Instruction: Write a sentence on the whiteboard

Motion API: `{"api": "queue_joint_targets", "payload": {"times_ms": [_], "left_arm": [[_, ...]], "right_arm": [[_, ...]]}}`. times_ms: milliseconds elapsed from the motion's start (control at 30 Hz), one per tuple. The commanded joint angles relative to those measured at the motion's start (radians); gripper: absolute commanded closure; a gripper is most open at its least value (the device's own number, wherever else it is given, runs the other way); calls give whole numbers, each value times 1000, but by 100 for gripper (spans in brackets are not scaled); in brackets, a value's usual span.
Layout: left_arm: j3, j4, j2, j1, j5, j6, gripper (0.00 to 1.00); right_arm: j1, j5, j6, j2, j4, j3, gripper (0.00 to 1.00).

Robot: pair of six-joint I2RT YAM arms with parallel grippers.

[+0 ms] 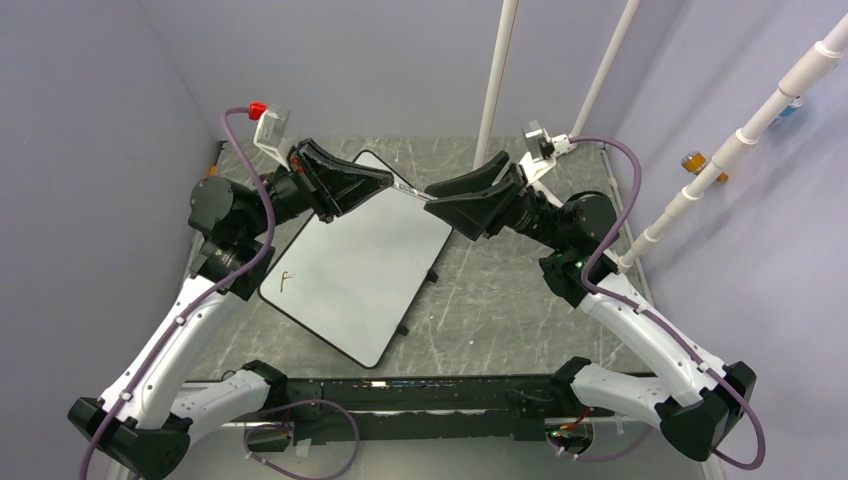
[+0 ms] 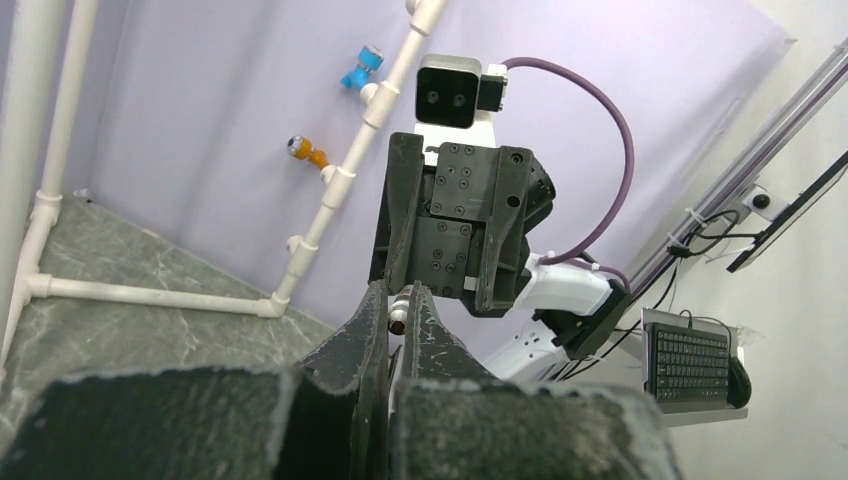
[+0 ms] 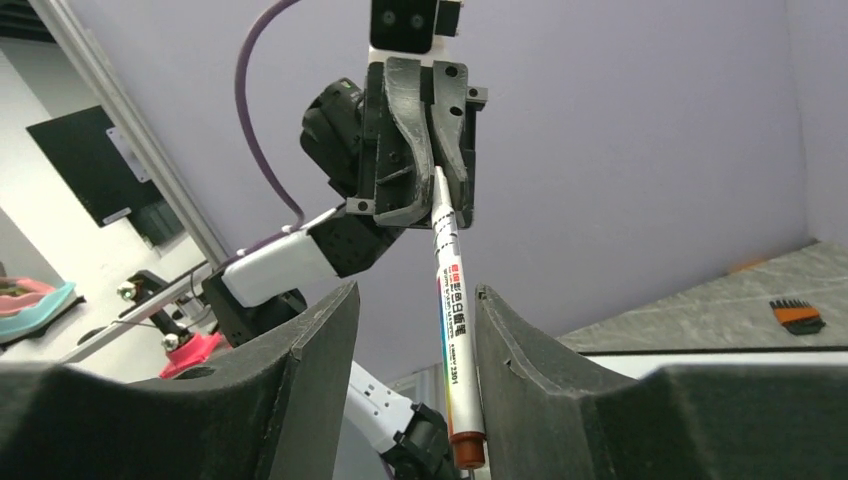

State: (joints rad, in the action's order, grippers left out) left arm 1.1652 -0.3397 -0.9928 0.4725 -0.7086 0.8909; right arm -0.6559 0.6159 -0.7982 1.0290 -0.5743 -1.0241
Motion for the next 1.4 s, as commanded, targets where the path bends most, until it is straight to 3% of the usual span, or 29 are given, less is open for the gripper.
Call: {"api": "queue_joint_targets", "payload": {"times_ms": [0, 633, 1367], "left_arm": [[1, -125, -8, -5, 12, 53, 100], [20, -93, -35, -4, -29, 4, 100], [13, -45, -25, -3, -6, -54, 100]], "right_arm": [[1, 53, -35, 12, -91, -49, 52], [1, 47, -42, 66, -94, -95, 60], [3, 53, -70, 114, -127, -105, 83]]}}
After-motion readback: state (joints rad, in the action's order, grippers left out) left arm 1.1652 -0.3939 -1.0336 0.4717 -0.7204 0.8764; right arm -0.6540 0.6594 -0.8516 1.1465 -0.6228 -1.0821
